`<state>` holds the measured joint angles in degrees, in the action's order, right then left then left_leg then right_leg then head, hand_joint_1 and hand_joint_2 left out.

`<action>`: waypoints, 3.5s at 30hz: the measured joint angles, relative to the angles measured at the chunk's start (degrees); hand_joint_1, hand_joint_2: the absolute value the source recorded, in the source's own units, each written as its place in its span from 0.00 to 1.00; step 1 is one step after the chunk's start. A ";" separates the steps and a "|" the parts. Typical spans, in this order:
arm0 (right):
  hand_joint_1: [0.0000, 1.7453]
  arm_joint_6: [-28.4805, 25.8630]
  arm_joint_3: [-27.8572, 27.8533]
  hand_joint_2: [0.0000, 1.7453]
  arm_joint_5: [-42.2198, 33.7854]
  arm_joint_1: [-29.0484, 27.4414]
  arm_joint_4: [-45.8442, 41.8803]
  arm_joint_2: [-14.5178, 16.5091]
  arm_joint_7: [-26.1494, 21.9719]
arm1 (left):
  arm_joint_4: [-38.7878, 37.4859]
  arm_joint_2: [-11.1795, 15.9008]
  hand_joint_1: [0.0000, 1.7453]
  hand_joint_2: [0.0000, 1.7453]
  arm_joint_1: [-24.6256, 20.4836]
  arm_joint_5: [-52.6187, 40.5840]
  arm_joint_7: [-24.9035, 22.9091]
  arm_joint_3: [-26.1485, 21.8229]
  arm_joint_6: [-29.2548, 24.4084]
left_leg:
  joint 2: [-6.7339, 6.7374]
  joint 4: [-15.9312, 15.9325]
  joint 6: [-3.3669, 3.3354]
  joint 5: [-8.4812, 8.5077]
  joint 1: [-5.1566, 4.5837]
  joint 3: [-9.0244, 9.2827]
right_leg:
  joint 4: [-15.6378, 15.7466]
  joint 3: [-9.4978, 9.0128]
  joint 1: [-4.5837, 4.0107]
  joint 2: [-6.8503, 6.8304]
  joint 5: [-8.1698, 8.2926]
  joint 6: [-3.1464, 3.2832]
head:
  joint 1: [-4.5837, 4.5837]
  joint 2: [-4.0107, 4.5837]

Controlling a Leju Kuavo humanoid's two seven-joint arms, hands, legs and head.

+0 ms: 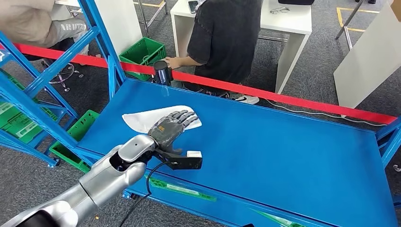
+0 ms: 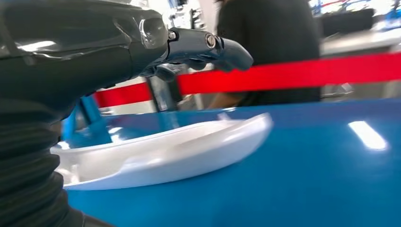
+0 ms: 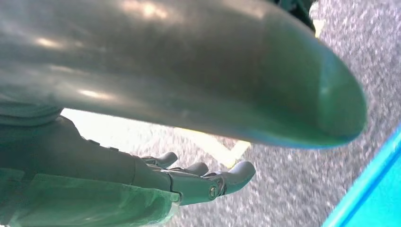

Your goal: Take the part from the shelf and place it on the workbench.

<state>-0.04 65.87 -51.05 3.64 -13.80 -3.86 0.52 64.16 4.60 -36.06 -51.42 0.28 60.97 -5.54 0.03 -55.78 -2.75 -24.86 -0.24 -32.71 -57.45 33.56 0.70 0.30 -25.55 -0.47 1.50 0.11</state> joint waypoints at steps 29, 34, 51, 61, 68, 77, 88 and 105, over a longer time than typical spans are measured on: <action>0.00 -0.15 -0.12 0.00 -1.26 -0.50 0.10 -0.06 -0.11 | -6.77 -3.44 0.00 1.00 -0.55 -4.12 -7.60 -4.49 1.73 | -0.12 -1.06 1.63 -1.36 0.28 0.05 | 0.33 1.28 0.81 -0.10 1.85 -0.39 | -0.07 0.00; 0.00 -0.09 -0.10 0.00 -0.86 -0.42 0.10 -0.16 -0.04 | -7.04 -3.75 0.00 1.00 -0.88 -4.08 -7.97 -6.50 1.75 | 0.03 0.37 -0.02 -0.01 0.49 0.78 | -9.27 5.94 0.86 -0.19 -2.76 -0.22 | -0.29 0.00; 0.00 0.09 -0.10 0.00 -0.39 0.44 0.10 -0.60 0.74 | -11.02 -5.98 0.00 1.00 -1.20 -2.74 -8.80 -9.94 2.02 | -0.16 -16.61 3.22 -8.09 0.77 -7.64 | 0.11 0.93 1.01 -0.17 1.17 0.70 | 0.08 0.00; 0.00 -0.52 -0.10 0.00 0.40 1.02 0.02 -0.27 2.35 | -15.45 -8.27 0.00 1.00 -3.68 -0.08 -9.11 -13.10 3.06 | -0.15 -0.83 1.03 -0.55 0.39 -0.25 | -0.07 1.45 0.69 -0.15 1.41 -0.74 | 0.04 0.00; 0.00 -0.51 -0.08 0.00 0.67 1.34 -0.02 -0.39 2.91 | -19.48 -10.19 0.00 1.00 -4.97 1.22 -9.17 -14.16 4.28 | -0.10 -0.25 -0.06 0.29 0.27 -0.14 | -16.13 8.93 0.77 -0.21 -4.60 -0.94 | -0.27 0.00; 0.00 -0.07 -0.08 0.00 1.35 1.87 -0.02 -0.60 2.99 | -23.79 -11.50 0.00 1.00 -7.50 3.20 -8.38 -15.32 4.51 | -0.18 -2.83 1.82 -1.34 0.24 -1.62 | -0.59 1.10 0.88 -0.17 0.73 -0.13 | -0.11 0.00; 0.00 0.33 -0.08 0.00 1.80 2.30 -0.02 -0.41 3.04 | -26.53 -11.79 0.00 1.00 -9.07 3.77 -8.21 -15.87 4.56 | -0.15 -2.59 1.47 -0.62 0.40 -1.55 | -0.54 1.04 0.51 -0.02 0.83 0.28 | -0.01 0.00; 0.00 0.35 -0.08 0.00 1.83 2.39 -0.01 -0.55 3.16 | -27.62 -12.57 0.00 1.00 -9.38 3.83 -8.10 -16.05 4.60 | -0.21 -1.44 1.23 -0.10 -0.09 -1.02 | -0.52 1.16 0.48 -0.26 0.74 -0.87 | -0.21 0.00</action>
<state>0.31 65.79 -49.22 6.03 -13.81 -4.41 3.69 36.53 -7.96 -45.44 -47.59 -7.82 44.92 -0.93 -0.18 -57.22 -1.52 -24.96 -0.33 -33.73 -57.97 34.72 1.19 0.04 -24.81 -1.34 1.28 0.11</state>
